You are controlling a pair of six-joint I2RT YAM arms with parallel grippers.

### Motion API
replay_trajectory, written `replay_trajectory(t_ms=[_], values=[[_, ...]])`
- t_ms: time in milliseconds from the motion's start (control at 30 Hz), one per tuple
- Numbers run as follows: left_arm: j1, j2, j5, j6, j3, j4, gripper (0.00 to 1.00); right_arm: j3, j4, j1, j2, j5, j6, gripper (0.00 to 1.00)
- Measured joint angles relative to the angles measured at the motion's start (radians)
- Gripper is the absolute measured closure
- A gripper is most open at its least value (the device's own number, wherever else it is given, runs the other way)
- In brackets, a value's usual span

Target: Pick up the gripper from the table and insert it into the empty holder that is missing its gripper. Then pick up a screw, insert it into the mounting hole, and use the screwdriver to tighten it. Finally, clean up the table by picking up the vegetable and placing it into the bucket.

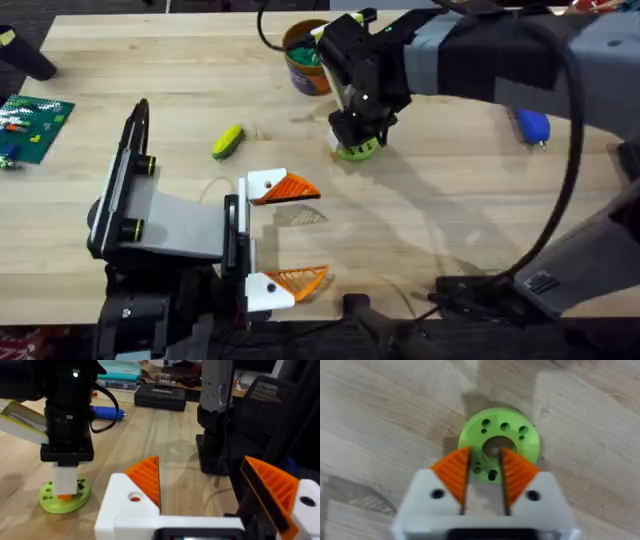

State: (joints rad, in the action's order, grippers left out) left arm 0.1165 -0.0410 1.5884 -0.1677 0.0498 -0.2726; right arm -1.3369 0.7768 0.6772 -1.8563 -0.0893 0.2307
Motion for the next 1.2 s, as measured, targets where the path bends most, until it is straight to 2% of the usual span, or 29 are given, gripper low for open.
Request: replay_trajectory(t_ms=[33, 67, 133, 400, 567, 1000, 1200], values=[[0.000, 0.000, 0.000, 0.000, 0.000, 0.000, 0.012, -0.001, 0.003, 0.000, 0.000, 0.000, 0.000, 0.553], [0.000, 0.000, 0.000, 0.000, 0.000, 0.000, 0.012, -0.002, 0.007, 0.000, 0.000, 0.001, -0.002, 0.456], [0.000, 0.000, 0.000, 0.000, 0.000, 0.000, 0.012, -0.006, 0.016, 0.000, 0.000, 0.001, -0.003, 0.405], [0.000, 0.000, 0.000, 0.000, 0.000, 0.000, 0.012, -0.085, 0.127, 0.000, 0.000, 0.001, -0.003, 0.411], [0.000, 0.000, 0.000, 0.000, 0.000, 0.000, 0.012, -0.091, 0.195, 0.000, 0.000, 0.001, 0.000, 0.424], [0.000, 0.000, -0.007, 0.000, 0.000, 0.002, 0.012, -0.091, 0.121, 0.000, 0.000, 0.001, 0.000, 0.409], [0.000, 0.000, -0.007, 0.000, 0.000, 0.002, 0.012, -0.083, 0.148, 0.000, -0.004, 0.001, 0.000, 0.426]])
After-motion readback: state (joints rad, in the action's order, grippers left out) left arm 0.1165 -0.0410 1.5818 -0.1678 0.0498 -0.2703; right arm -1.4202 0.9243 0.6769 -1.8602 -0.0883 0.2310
